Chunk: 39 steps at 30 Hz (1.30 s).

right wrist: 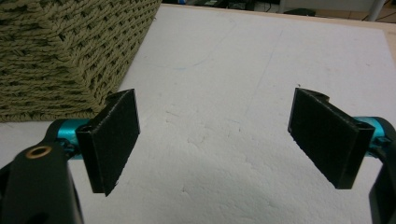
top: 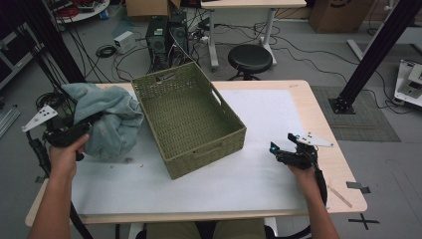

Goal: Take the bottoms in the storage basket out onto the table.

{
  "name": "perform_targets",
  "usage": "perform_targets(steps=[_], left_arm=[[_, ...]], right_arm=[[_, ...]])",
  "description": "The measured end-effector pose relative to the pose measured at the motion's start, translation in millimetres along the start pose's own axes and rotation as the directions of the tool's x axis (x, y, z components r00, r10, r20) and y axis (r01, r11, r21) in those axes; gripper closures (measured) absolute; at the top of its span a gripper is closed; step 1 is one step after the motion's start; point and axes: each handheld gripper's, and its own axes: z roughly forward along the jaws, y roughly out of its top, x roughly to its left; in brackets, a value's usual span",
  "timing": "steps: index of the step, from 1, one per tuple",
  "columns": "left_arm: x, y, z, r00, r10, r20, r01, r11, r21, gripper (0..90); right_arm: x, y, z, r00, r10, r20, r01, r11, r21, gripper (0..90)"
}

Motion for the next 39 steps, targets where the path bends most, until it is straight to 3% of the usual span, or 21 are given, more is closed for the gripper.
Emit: perform_targets(steps=[3, 9, 13, 17, 22, 25, 26, 32, 39], left_arm=[[0.7, -11.5, 0.8, 0.9999, 0.003, -0.01, -0.002, 0.9993, 0.036, 71.3], [1.9, -25.5, -1.8, 0.9991, -0.028, -0.032, 0.029, 0.9984, 0.048, 71.0], [2.4, -33.4, -3.5, 0.9984, -0.032, -0.046, 0.036, 0.9956, 0.086, 70.2], [2.0, -42.2, -2.9, 0.998, -0.044, -0.046, 0.048, 0.993, 0.107, 67.6], [-2.7, -47.2, 3.0, 0.9993, -0.024, -0.027, 0.027, 0.9892, 0.144, 65.5], [-3.9, -47.8, 5.3, 0.9993, -0.027, -0.026, 0.03, 0.9882, 0.15, 61.9], [-3.6, -47.7, 5.7, 0.9993, -0.029, -0.026, 0.032, 0.9874, 0.155, 55.2], [-0.6, -46.0, 0.6, 0.9956, -0.076, -0.054, 0.083, 0.9883, 0.128, 42.4], [0.0, -38.0, -12.8, 0.9949, -0.06, -0.081, 0.068, 0.9924, 0.103, 33.0]], right_arm=[[0.2, 0.0, 0.0, 1.0, 0.002, 0.0, -0.002, 1.0, 0.001, 16.9], [0.4, 0.0, -0.1, 1.0, 0.002, 0.001, -0.002, 1.0, 0.002, 16.9], [0.4, 0.0, -0.1, 1.0, 0.0, 0.001, 0.0, 1.0, 0.001, 16.9], [0.5, 0.0, -0.2, 1.0, -0.001, 0.0, 0.001, 1.0, 0.0, 16.9], [0.4, -0.1, -0.2, 1.0, -0.001, 0.0, 0.001, 1.0, 0.0, 16.9], [0.5, -0.1, -0.3, 1.0, -0.001, -0.001, 0.001, 1.0, 0.001, 16.9], [0.4, 0.0, -0.2, 1.0, -0.001, -0.001, 0.001, 1.0, 0.0, 17.0], [0.4, 0.0, -0.3, 1.0, -0.001, -0.001, 0.001, 1.0, 0.0, 16.9], [0.3, 0.0, -0.1, 1.0, -0.004, 0.001, 0.004, 1.0, -0.002, 16.9]])
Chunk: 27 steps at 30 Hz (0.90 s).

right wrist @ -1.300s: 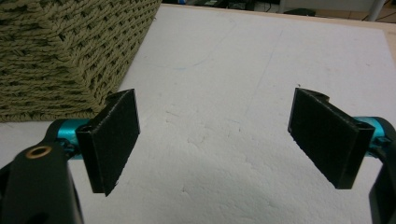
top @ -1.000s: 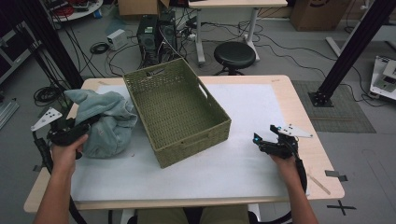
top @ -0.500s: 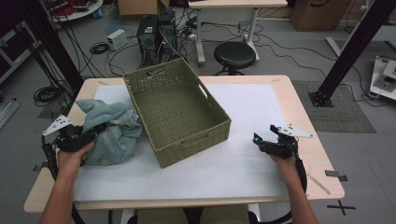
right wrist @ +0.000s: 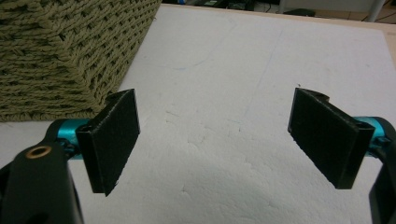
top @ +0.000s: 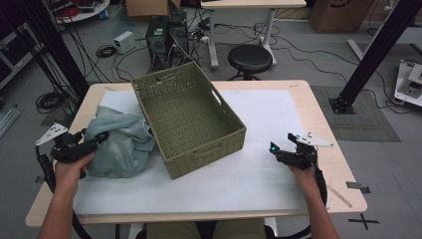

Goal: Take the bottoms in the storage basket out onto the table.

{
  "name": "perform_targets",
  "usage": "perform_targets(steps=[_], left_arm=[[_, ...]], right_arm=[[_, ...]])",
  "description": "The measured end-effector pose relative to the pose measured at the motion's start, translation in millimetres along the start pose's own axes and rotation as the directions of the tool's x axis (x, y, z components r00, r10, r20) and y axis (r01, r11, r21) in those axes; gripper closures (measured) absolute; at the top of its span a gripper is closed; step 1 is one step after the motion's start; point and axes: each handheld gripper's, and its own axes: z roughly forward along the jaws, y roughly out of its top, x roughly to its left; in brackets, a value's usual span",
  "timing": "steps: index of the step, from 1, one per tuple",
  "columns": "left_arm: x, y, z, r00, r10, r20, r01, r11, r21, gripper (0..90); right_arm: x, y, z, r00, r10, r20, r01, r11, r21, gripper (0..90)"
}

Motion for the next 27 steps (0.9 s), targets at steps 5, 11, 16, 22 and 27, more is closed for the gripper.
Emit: perform_targets(steps=[5, 11, 16, 22, 27], left_arm=[[-1.6, 3.4, -4.5, 0.9999, -0.003, 0.01, 0.003, 0.9999, -0.012, 29.7], [-1.2, 14.6, -17.7, 1.0, 0.005, -0.006, -0.005, 0.9965, -0.084, 27.1], [-3.5, 29.5, -27.1, 0.9998, 0.018, 0.0, -0.018, 0.993, -0.117, 27.1], [-15.3, 35.2, -20.9, 0.9975, 0.041, 0.057, -0.033, 0.9918, -0.123, 26.2], [-26.9, 38.7, -10.1, 0.9943, 0.062, 0.087, -0.052, 0.9928, -0.108, 22.4]], right_arm=[[0.1, 0.0, -0.1, 1.0, 0.004, 0.0, -0.004, 1.0, 0.002, 17.0], [0.1, 0.0, -0.1, 1.0, 0.003, 0.001, -0.003, 1.0, 0.001, 17.0], [0.1, 0.0, -0.1, 1.0, 0.004, 0.001, -0.004, 1.0, 0.002, 16.9], [0.2, 0.2, 0.3, 1.0, 0.005, 0.001, -0.005, 1.0, 0.005, 16.9], [0.0, 0.3, 0.3, 1.0, 0.004, -0.001, -0.004, 1.0, 0.005, 16.9]])
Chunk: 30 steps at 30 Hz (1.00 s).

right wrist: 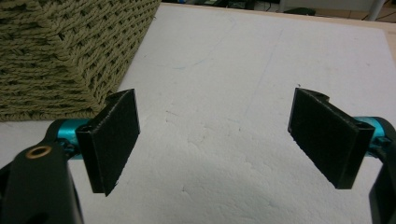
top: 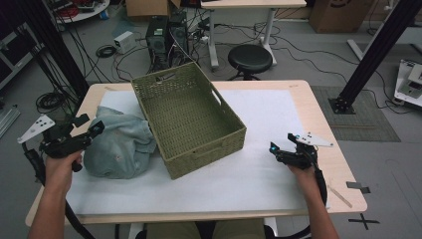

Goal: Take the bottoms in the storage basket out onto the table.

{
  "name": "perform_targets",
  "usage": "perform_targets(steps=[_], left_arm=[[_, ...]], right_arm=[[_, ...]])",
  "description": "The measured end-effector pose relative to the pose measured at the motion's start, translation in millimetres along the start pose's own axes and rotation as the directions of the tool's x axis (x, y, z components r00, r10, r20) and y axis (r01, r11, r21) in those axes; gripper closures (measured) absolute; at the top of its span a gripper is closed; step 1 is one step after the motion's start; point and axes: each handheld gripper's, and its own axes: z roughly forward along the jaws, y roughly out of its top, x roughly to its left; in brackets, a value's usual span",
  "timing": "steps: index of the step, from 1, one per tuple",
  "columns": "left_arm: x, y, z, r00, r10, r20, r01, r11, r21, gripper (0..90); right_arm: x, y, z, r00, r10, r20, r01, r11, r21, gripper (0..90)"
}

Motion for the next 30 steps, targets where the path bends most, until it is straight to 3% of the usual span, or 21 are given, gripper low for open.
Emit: perform_targets(steps=[11, 30], left_arm=[[-23.4, 8.8, 23.2, 0.9963, 0.037, 0.078, -0.038, 0.9991, 0.018, 22.0], [-34.6, 0.3, 42.2, 0.9944, 0.021, 0.104, -0.027, 0.998, 0.058, 22.0]], right_arm=[[1.3, 0.6, 0.6, 0.9998, -0.02, -0.004, 0.02, 1.0, 0.007, 16.9], [4.1, 1.9, 0.9, 0.999, -0.04, -0.019, 0.04, 0.999, 0.013, 16.9]])
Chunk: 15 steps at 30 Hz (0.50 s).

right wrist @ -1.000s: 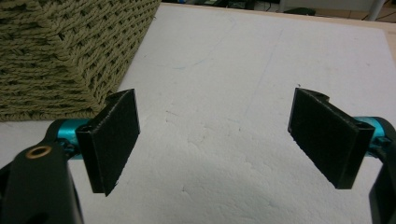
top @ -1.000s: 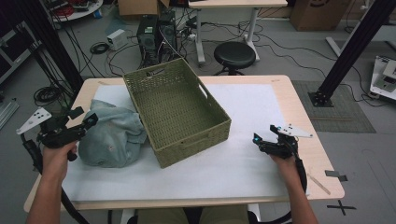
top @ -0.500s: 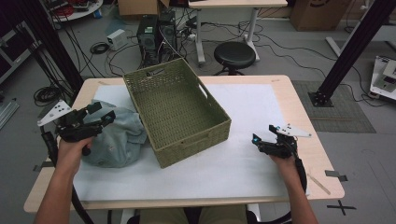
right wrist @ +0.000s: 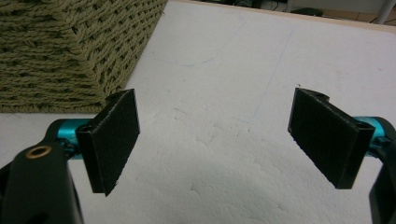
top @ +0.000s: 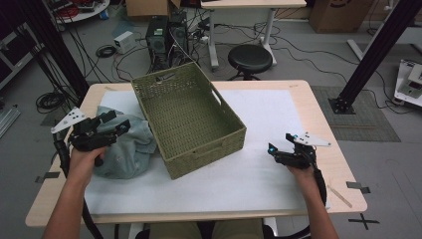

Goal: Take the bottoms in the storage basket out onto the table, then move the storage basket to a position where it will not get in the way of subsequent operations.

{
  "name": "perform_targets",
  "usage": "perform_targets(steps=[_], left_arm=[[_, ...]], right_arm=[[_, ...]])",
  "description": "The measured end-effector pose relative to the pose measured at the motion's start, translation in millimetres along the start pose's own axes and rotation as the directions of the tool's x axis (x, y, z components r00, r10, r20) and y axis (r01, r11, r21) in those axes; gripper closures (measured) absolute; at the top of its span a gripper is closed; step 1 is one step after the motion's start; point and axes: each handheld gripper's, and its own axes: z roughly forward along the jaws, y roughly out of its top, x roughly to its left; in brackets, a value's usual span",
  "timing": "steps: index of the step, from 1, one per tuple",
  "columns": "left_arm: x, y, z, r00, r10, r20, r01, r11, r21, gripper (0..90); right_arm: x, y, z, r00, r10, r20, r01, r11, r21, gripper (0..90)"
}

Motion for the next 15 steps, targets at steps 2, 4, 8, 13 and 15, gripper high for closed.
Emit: perform_targets(steps=[2, 4, 8, 13, 15], left_arm=[[0.3, -0.7, -0.4, 1.0, -0.003, -0.002, 0.003, 1.0, 0.0, 22.0], [0.9, -2.1, -1.4, 1.0, -0.007, -0.006, 0.007, 1.0, 0.001, 22.0], [2.7, -5.1, -2.0, 0.9998, -0.017, -0.009, 0.017, 0.9998, 0.005, 22.0], [1.5, -5.0, -2.8, 0.9999, -0.014, -0.01, 0.014, 0.9999, 0.006, 22.0], [1.6, -4.7, -2.7, 0.9999, -0.013, -0.007, 0.013, 0.9999, 0.008, 22.0]], right_arm=[[0.4, -0.1, 0.4, 1.0, 0.0, -0.002, 0.0, 1.0, 0.005, 16.9], [0.5, -0.2, 0.6, 1.0, 0.002, -0.002, -0.002, 1.0, 0.006, 16.9], [0.0, -0.3, 0.3, 1.0, 0.006, 0.003, -0.006, 1.0, 0.005, 16.9], [2.0, 1.1, -0.8, 1.0, 0.006, 0.0, -0.006, 1.0, -0.006, 16.9], [4.8, 2.5, -0.6, 0.9999, -0.01, -0.01, 0.01, 1.0, -0.012, 16.9]])
